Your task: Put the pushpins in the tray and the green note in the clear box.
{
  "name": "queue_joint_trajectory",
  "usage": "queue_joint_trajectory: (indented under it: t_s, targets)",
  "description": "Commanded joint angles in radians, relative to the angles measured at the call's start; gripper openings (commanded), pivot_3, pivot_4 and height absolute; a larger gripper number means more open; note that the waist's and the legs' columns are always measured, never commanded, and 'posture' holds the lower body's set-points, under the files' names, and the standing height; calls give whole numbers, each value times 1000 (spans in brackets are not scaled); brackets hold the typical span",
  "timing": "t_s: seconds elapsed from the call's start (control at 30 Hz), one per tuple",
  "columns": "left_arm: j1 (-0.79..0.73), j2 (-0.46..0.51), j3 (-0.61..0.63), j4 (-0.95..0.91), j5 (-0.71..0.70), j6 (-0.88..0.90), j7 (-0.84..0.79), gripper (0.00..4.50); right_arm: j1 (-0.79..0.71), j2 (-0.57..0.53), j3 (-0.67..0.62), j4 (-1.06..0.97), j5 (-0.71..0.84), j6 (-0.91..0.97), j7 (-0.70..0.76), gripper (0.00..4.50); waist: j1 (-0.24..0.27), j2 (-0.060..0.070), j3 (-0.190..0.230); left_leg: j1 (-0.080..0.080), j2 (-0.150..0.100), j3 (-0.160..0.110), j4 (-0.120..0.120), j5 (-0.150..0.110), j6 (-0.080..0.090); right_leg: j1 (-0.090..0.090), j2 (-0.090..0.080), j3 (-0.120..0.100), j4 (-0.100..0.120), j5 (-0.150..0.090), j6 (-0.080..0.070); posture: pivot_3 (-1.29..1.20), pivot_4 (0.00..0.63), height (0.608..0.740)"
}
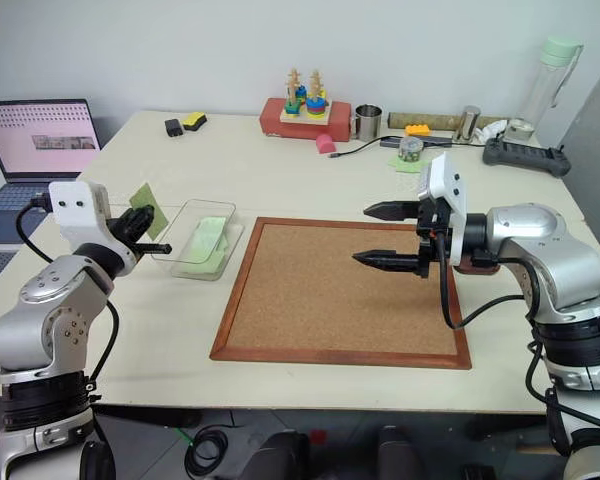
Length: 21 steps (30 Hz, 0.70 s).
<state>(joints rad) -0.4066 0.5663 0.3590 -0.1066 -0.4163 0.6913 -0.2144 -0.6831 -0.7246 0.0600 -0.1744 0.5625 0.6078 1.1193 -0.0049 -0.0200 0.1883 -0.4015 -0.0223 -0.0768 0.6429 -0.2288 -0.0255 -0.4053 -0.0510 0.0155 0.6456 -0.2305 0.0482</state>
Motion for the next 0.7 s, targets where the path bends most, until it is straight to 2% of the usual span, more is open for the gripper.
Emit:
queue_joint_trajectory:
  t_s: [0.03,0.3,0.47,0.53,0.6,0.7]
  targets:
    - [-20,52,7,-24,-10,2,-62,1159,3,-10,-21,-55,16,13,-3,4058,0,0,0,0,0,0,0,0,0,0,0,0,0,0,0,0,150,740]
    - [6,120,-4,-87,-44,27,-187,2705,21,-20,-38,-52,7,10,-16,4058,-1,0,0,0,0,0,0,0,0,0,0,0,0,0,0,0,150,740]
    - [123,293,55,-186,-84,36,-385,3623,58,-97,-62,-27,-20,-21,25,4058,-4,-1,1,0,1,1,-1,0,0,-1,0,0,-1,0,0,0,150,740]
    - [188,358,99,-191,-85,16,-458,3623,72,-133,-68,-10,-36,-27,36,4058,-4,-1,1,0,2,1,-2,0,0,-1,-2,0,-1,-1,-1,0,150,740]
    - [267,424,168,-180,-75,-9,-544,3651,94,-178,-76,20,-69,-54,54,4410,-7,-1,1,1,2,2,-3,0,0,-1,-2,0,0,-2,-2,0,150,740]
    - [434,521,266,-185,-20,-56,-695,3651,123,-274,-95,77,-112,-86,103,4490,-12,-2,2,1,3,3,-4,0,0,-2,-2,0,0,-7,-8,0,150,740]
